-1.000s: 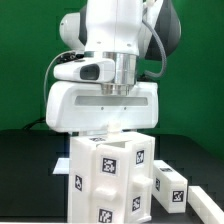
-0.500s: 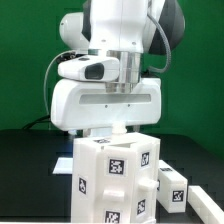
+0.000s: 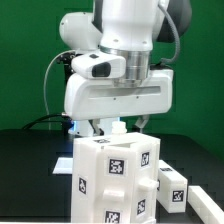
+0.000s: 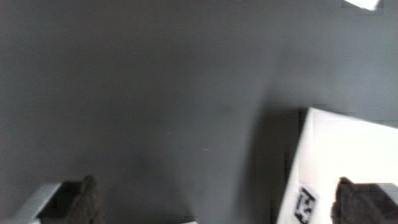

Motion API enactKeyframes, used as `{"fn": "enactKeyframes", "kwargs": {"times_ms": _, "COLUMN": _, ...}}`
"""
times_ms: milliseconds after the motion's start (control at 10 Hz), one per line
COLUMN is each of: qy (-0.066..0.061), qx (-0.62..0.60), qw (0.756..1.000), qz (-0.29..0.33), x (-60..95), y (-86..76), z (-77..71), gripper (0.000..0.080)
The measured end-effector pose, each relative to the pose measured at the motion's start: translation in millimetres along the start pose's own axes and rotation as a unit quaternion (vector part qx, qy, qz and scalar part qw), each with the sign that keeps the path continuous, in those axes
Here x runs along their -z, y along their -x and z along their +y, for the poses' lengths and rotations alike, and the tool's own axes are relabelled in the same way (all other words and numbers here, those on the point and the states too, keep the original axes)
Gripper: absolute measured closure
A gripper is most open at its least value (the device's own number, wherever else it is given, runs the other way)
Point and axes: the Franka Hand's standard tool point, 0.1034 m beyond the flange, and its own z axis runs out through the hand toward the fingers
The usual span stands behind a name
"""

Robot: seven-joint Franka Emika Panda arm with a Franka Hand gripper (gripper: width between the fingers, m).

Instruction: Assemble cabinet

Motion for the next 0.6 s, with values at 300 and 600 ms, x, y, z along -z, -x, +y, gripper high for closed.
{"fn": "enactKeyframes", "kwargs": {"times_ms": 300, "qy": 0.000, "qx": 0.003, "qw": 1.000, "qz": 0.000, "x": -0.5, "y": 0.6, "z": 2.0, "gripper": 0.0151}}
{"fn": "enactKeyframes", "kwargs": {"times_ms": 600, "qy": 0.002, "qx": -0.029, "qw": 1.000, "qz": 0.005, "x": -2.2, "y": -5.7, "z": -8.7, "gripper": 0.0151}}
